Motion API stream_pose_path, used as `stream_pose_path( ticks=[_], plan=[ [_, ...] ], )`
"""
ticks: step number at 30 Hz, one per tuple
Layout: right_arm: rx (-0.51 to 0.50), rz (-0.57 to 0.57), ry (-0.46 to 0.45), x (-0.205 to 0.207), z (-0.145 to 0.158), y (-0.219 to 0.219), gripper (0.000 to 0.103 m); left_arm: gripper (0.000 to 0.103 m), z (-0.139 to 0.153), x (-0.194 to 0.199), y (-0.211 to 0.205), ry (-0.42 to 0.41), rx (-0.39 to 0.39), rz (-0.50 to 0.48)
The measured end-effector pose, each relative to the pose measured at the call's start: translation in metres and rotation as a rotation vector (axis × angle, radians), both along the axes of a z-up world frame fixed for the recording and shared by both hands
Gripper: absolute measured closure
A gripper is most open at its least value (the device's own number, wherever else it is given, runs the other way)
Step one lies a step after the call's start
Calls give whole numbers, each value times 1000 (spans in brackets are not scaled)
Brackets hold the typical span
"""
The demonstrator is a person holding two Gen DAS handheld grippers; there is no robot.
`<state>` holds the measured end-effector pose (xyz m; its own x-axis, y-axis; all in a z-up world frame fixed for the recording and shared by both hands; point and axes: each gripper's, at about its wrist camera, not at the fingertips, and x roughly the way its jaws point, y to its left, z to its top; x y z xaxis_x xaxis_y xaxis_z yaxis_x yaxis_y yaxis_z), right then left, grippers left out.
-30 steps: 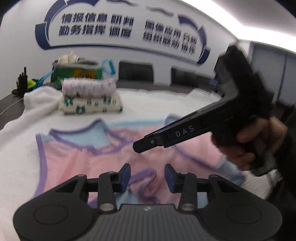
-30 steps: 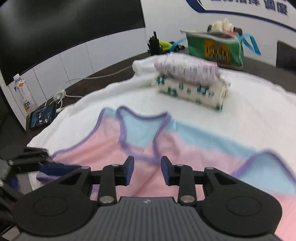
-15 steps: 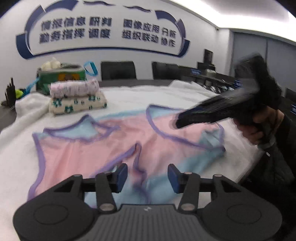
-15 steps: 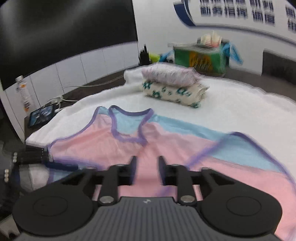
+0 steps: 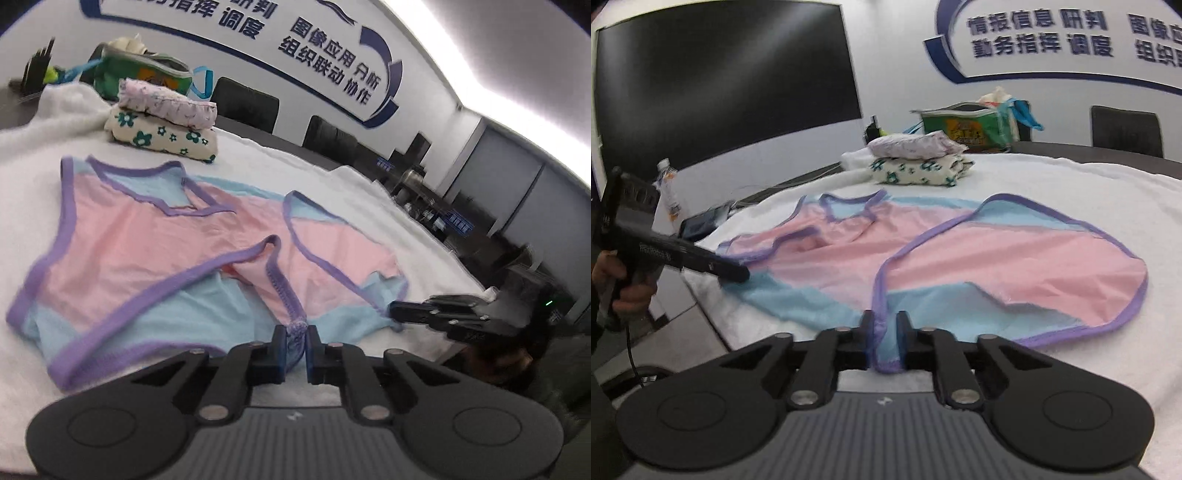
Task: Fold clothes
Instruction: 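Lay the garment flat on the towel and open both grippers, then grasp the garment's trim with the right gripper while the left gripper grasps the opposite end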
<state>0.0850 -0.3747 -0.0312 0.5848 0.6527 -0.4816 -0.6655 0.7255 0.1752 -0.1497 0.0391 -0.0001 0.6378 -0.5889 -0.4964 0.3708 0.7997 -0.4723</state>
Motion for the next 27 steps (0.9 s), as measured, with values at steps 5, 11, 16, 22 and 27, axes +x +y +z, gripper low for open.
stream_pose_path(
  ticks=[5,11,16,22,27],
  plan=[
    [101,7,16,-2,4,-17,84,94,-11,1,11,48,-123,9],
    [20,21,-28,-9,-7,-6,92,94,-17,10,10,74,-132,21],
    [-55,3,-78,-18,4,-19,101,94,-14,5,2,50,-58,-13],
    [-56,36,-126,-29,16,-22,67,55,-7,-8,-10,-56,107,-66],
    [-103,61,-160,-30,6,-17,62,53,-3,-17,-21,-142,242,-110]
  ],
)
